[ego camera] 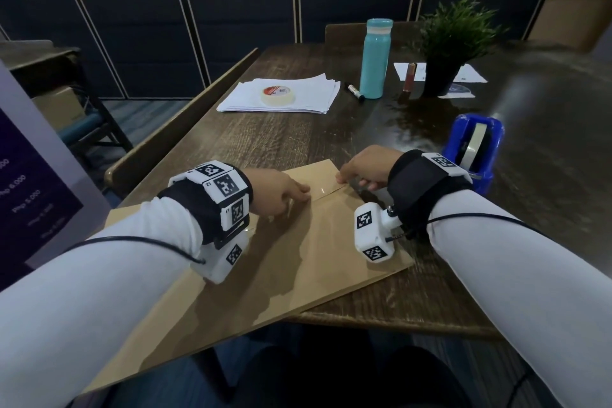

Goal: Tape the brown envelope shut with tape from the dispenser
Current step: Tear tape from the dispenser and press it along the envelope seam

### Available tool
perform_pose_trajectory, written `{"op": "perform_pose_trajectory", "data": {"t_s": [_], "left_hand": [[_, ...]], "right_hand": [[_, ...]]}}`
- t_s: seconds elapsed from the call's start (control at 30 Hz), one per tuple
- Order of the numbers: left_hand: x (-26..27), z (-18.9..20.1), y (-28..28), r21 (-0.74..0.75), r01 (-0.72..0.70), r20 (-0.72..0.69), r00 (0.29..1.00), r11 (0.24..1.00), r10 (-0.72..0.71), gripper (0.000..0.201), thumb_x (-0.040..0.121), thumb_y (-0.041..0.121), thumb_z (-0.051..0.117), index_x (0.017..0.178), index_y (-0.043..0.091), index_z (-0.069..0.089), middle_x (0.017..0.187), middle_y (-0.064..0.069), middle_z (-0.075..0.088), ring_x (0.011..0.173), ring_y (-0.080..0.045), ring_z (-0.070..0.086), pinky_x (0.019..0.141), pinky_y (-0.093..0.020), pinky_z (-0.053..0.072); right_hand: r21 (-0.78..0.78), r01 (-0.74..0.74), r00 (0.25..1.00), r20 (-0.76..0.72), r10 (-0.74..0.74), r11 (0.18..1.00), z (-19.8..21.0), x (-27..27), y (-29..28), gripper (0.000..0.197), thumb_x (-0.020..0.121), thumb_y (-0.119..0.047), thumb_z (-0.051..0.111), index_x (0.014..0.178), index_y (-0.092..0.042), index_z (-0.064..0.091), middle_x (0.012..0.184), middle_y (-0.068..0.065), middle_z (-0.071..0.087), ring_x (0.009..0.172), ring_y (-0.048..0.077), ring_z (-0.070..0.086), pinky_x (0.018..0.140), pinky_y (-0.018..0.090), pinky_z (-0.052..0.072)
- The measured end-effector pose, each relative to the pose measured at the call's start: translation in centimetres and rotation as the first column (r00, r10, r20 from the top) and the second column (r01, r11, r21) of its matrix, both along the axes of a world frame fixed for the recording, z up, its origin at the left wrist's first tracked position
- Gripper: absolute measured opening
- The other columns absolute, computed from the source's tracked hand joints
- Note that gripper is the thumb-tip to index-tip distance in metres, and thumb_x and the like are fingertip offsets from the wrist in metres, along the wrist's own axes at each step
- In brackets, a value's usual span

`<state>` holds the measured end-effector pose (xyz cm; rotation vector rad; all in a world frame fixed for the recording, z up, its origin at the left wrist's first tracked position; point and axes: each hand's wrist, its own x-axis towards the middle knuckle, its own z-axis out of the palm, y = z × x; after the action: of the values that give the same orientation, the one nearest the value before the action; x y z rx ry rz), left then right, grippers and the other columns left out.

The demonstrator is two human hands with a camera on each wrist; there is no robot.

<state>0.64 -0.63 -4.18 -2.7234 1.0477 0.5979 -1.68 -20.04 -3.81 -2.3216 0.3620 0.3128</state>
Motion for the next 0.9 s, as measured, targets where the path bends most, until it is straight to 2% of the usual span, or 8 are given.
{"op": "perform_pose_trajectory", "data": {"t_s": [0.13,0.2,0.4,0.47,0.6,0.7,0.77,0.9], "left_hand": [[-0.1,0.1,0.0,-0.013,0.008,0.001,1.0,1.0,-0.008,0.061,0.09,0.004,0.039,0.144,0.03,0.039,0.156,0.018,0.024,0.141,-0.011,0.031,0.116,-0.03,0.024],[-0.2,0.1,0.0,-0.013,0.006,0.001,1.0,1.0,-0.006,0.06,0.09,0.004,0.04,0.144,0.03,0.04,0.156,0.018,0.024,0.14,-0.012,0.031,0.116,-0.03,0.024],[-0.2,0.1,0.0,-0.015,-0.006,-0.004,1.0,1.0,0.006,0.059,0.09,0.003,0.041,0.143,0.029,0.042,0.156,0.017,0.026,0.14,-0.012,0.032,0.116,-0.03,0.026],[-0.3,0.2,0.0,-0.016,-0.007,-0.006,1.0,1.0,0.007,0.059,0.09,0.003,0.041,0.143,0.029,0.042,0.156,0.017,0.026,0.14,-0.012,0.032,0.116,-0.029,0.026],[-0.5,0.4,-0.1,-0.018,-0.02,-0.019,1.0,1.0,0.02,0.061,0.089,0.001,0.041,0.144,0.029,0.041,0.156,0.018,0.024,0.141,-0.012,0.031,0.116,-0.03,0.024],[-0.6,0.6,-0.1,-0.021,-0.022,-0.023,1.0,1.0,0.021,0.062,0.089,0.0,0.04,0.144,0.029,0.041,0.156,0.017,0.024,0.141,-0.012,0.03,0.115,-0.027,0.023],[-0.7,0.6,-0.1,-0.025,-0.023,-0.024,0.999,0.999,0.022,0.063,0.088,-0.002,0.04,0.144,0.028,0.041,0.156,0.017,0.024,0.141,-0.012,0.029,0.114,-0.025,0.021],[-0.7,0.6,-0.1,-0.023,-0.022,-0.026,0.999,0.999,0.022,0.064,0.088,-0.002,0.04,0.145,0.028,0.04,0.156,0.017,0.024,0.141,-0.012,0.03,0.115,-0.027,0.023]], "right_hand": [[-0.042,0.004,1.0,-0.004,-0.004,0.999,-0.3,0.6,0.0,0.032,0.08,-0.026,0.072,0.101,-0.005,0.064,0.066,0.004,0.051,0.056,0.015,0.044,0.053,0.024,0.036],[-0.058,-0.009,1.0,-0.014,0.008,0.998,-0.4,0.8,0.0,0.031,0.08,-0.028,0.072,0.1,-0.005,0.063,0.065,0.005,0.051,0.055,0.015,0.043,0.054,0.024,0.036],[-0.092,-0.046,0.998,-0.037,0.043,0.995,-0.5,1.3,-0.1,0.024,0.081,-0.031,0.071,0.075,-0.011,0.058,0.06,0.003,0.05,0.05,0.014,0.041,0.053,0.024,0.035],[-0.091,-0.053,0.998,-0.044,0.049,0.994,-0.5,1.4,-0.1,0.025,0.082,-0.03,0.071,0.071,-0.012,0.057,0.058,0.003,0.049,0.049,0.014,0.04,0.052,0.024,0.035],[-0.073,-0.076,0.996,-0.059,0.072,0.994,-0.3,1.2,-0.1,0.021,0.084,-0.029,0.069,0.076,-0.01,0.061,0.06,0.003,0.049,0.05,0.013,0.04,0.051,0.023,0.034],[0.042,-0.059,0.995,-0.074,0.062,0.997,0.1,1.0,-0.1,0.022,0.087,-0.025,0.065,0.098,-0.007,0.07,0.065,-0.001,0.055,0.054,0.01,0.037,0.05,0.019,0.031],[0.123,-0.049,0.994,-0.092,0.061,0.991,0.3,0.9,0.0,0.026,0.091,-0.022,0.061,0.109,-0.004,0.067,0.069,-0.004,0.061,0.053,0.01,0.033,0.048,0.018,0.028],[0.114,-0.078,0.991,-0.103,0.09,0.99,0.5,0.9,-0.1,0.021,0.091,-0.021,0.061,0.104,-0.005,0.066,0.048,-0.011,0.062,0.053,0.011,0.032,0.05,0.02,0.028]]}}
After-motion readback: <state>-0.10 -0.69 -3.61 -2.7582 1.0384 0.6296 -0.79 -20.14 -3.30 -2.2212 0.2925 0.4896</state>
